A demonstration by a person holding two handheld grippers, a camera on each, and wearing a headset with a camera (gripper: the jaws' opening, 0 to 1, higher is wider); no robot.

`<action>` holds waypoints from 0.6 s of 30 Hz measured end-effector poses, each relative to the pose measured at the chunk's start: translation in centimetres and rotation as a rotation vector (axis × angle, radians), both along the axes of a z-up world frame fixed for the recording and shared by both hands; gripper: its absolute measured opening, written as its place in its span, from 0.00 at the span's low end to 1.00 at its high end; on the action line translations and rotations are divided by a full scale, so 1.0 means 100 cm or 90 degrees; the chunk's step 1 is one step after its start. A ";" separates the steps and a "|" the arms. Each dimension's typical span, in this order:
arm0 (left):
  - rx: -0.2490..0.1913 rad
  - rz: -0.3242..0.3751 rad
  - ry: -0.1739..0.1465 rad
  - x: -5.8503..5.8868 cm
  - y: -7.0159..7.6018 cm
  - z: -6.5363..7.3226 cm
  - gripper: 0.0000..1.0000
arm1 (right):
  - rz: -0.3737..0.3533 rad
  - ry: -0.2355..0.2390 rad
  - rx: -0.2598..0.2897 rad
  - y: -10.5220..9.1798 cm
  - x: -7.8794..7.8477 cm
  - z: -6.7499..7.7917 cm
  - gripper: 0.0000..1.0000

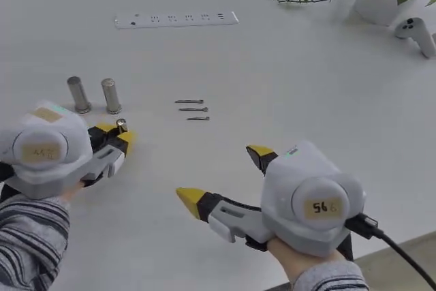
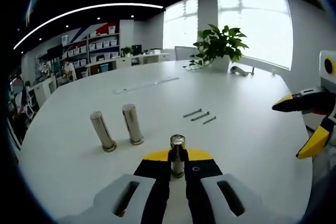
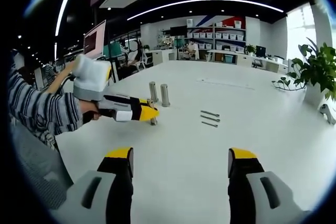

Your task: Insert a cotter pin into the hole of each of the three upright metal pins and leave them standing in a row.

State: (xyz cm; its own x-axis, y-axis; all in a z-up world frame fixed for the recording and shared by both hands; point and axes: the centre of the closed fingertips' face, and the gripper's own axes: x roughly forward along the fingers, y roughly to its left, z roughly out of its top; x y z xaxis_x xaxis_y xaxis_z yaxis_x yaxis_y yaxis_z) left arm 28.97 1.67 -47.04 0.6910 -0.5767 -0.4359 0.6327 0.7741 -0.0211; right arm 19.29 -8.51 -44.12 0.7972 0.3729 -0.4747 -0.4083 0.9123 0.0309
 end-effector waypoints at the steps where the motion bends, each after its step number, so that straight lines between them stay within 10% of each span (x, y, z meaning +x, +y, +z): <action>1: 0.003 -0.002 0.001 -0.002 -0.001 -0.001 0.05 | 0.000 0.000 -0.001 0.000 0.000 0.000 0.71; 18: -0.036 -0.008 0.012 -0.007 -0.009 -0.003 0.06 | 0.001 0.009 0.004 0.001 -0.001 -0.001 0.67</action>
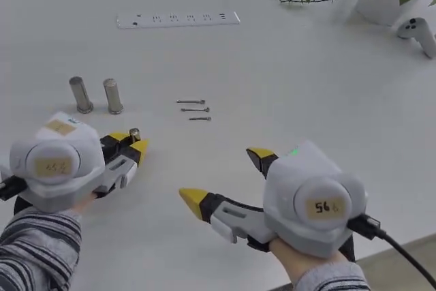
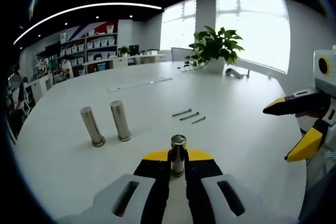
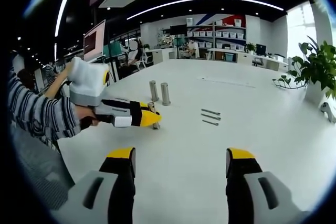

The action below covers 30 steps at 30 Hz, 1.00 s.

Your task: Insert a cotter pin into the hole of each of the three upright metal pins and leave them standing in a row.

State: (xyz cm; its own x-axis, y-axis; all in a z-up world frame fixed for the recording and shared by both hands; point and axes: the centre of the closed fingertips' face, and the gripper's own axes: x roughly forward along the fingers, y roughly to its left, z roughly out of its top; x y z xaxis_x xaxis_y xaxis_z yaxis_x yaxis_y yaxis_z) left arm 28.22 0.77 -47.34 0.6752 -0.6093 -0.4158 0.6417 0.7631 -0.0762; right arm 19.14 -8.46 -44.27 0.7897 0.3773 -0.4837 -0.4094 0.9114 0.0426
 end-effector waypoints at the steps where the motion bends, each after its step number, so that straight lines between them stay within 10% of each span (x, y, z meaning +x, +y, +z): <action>1: 0.002 0.001 0.003 -0.001 0.000 -0.001 0.06 | 0.001 0.000 0.001 0.000 0.000 0.000 0.67; 14: 0.014 0.004 0.006 -0.007 0.005 0.001 0.21 | 0.007 0.024 0.016 -0.011 0.003 0.002 0.57; 30: -0.002 0.022 0.000 -0.031 0.019 0.021 0.51 | 0.146 0.059 -0.077 -0.025 0.038 0.010 0.47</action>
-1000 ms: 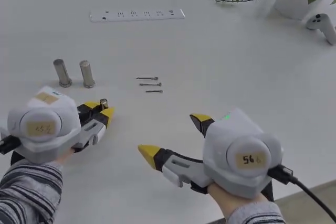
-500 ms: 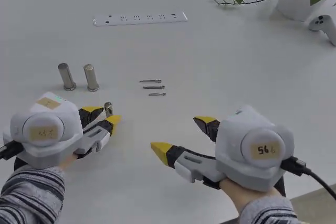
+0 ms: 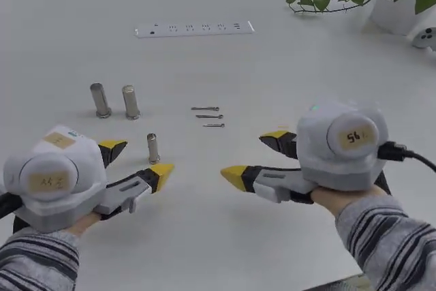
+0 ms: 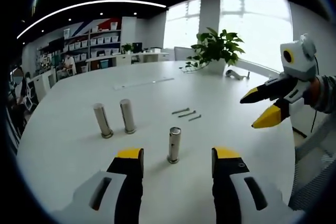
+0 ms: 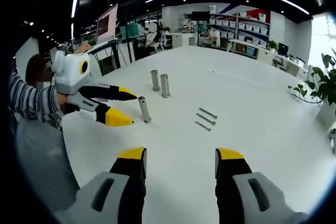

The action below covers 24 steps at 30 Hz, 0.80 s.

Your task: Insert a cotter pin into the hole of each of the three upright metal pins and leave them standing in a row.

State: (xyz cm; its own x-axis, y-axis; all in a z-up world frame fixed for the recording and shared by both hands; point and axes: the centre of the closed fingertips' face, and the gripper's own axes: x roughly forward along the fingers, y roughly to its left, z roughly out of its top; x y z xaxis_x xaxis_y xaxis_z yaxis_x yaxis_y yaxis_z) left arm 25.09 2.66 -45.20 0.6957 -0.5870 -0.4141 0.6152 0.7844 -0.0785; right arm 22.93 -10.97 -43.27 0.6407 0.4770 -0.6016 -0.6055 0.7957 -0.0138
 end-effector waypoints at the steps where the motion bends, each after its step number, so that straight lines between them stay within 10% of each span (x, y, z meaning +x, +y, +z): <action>1: -0.005 0.005 0.002 -0.001 0.001 0.002 0.52 | 0.005 0.002 -0.001 0.000 0.003 0.001 0.44; 8: 0.035 0.010 -0.024 -0.009 0.009 0.012 0.67 | 0.054 0.043 -0.036 0.001 0.029 -0.004 0.40; 24: 0.023 0.042 -0.012 -0.018 0.027 0.015 0.90 | 0.141 0.132 -0.108 0.006 0.067 -0.029 0.21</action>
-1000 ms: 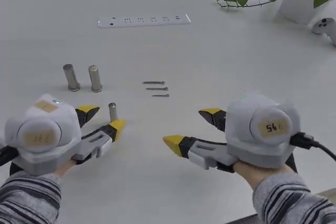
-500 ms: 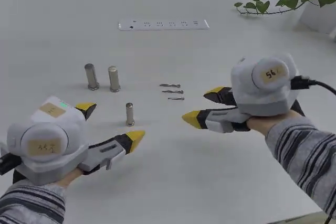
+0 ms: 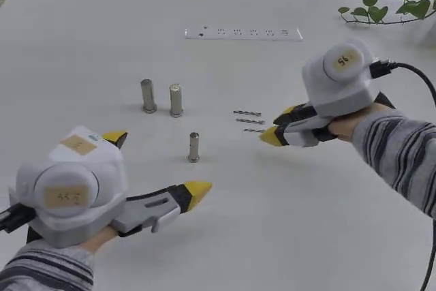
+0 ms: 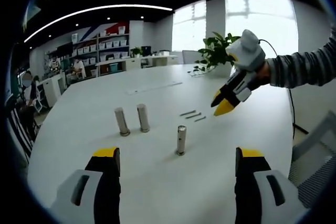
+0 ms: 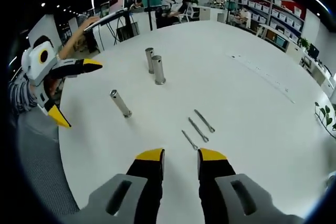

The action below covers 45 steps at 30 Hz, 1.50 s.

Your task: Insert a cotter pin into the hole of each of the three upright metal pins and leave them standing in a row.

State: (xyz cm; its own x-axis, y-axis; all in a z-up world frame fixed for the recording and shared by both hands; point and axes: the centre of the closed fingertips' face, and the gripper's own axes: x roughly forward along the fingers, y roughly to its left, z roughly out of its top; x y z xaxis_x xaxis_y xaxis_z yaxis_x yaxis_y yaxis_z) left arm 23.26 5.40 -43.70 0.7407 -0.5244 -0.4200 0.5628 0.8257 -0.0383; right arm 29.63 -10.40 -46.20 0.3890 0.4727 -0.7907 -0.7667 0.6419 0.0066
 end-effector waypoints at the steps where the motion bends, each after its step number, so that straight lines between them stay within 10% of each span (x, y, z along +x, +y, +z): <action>1: 0.001 0.000 -0.004 0.000 0.002 0.001 0.90 | 0.005 0.001 -0.004 0.001 0.001 -0.002 0.21; 21: -0.002 0.031 0.005 -0.005 0.020 0.001 0.90 | 0.100 0.029 -0.107 0.003 0.021 -0.033 0.05; 45: -0.007 0.054 0.021 -0.013 0.030 0.000 0.82 | 0.103 0.065 -0.064 0.010 0.019 -0.028 0.03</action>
State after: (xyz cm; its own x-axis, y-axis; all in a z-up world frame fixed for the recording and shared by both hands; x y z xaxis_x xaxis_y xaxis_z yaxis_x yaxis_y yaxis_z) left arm 21.95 8.39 -43.67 0.7680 -0.4658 -0.4396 0.4897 0.8694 -0.0655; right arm 31.52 -9.41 -48.97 0.2297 0.4397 -0.8683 -0.8583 0.5122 0.0324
